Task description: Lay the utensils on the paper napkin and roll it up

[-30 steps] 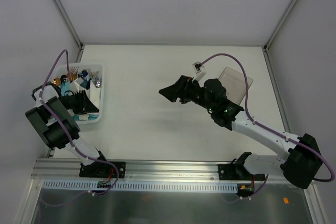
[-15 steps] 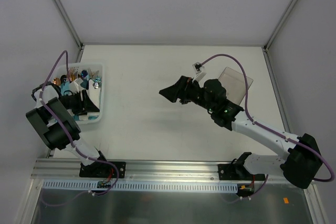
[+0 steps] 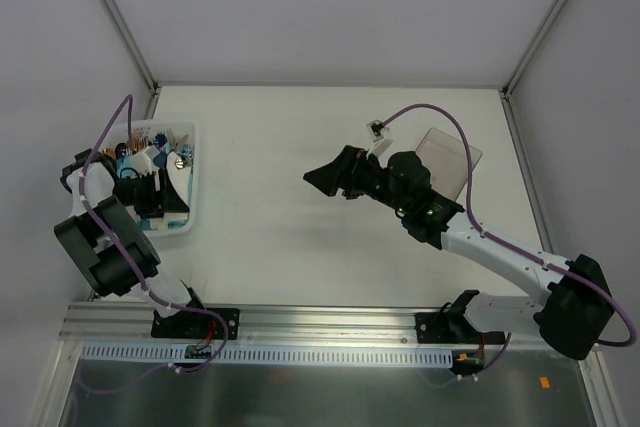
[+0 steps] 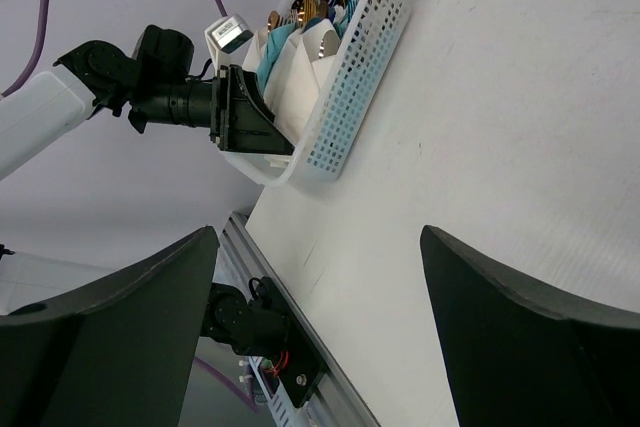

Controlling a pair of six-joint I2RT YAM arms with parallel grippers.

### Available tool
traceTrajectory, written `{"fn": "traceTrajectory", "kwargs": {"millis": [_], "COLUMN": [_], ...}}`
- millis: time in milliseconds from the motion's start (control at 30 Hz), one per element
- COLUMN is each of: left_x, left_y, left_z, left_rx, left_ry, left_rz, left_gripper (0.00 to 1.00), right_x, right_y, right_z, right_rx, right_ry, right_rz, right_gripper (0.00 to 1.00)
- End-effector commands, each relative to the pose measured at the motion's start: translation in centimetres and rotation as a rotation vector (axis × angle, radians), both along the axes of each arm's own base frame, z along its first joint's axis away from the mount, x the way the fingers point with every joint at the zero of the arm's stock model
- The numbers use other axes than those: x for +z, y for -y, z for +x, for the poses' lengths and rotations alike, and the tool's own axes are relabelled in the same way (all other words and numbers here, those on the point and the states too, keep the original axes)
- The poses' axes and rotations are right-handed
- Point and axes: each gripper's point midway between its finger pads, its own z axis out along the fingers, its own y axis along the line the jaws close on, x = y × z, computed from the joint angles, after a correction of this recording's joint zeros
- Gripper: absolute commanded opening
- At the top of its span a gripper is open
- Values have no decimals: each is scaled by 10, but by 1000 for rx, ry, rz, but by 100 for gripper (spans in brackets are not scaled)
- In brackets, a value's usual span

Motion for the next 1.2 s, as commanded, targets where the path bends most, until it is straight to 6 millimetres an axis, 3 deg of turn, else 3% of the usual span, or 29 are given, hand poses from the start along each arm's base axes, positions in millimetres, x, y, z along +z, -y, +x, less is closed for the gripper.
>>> {"fn": "traceTrajectory", "kwargs": {"millis": [0, 167, 300, 333, 600, 1000, 1167], "left_x": [-2, 1, 4, 5, 16, 58, 92], "left_y": [-16, -21, -26, -26, -43, -49, -37], "left_z": [1, 1, 2, 2, 8, 19, 34], "left_rx": [-18, -14, 0, 1, 49, 57, 21], "left_ry": [17, 20, 24, 25, 63, 210, 299], "left_rz": [150, 216, 251, 260, 372, 455, 466], "left_gripper": [58, 61, 68, 74, 80, 82, 98], "right_x": [20, 22, 22, 22, 19, 13, 8], "right_y": [0, 1, 1, 1, 5, 14, 26], "right_z": [-2, -1, -1, -2, 0, -1, -2], "right_rx": [9, 7, 4, 6, -7, -32, -54], "right_ry": [36, 39, 40, 41, 46, 53, 65], "right_rz": [51, 55, 53, 54, 31, -20, -101], "right_gripper": [86, 86, 86, 86, 87, 87, 87]}}
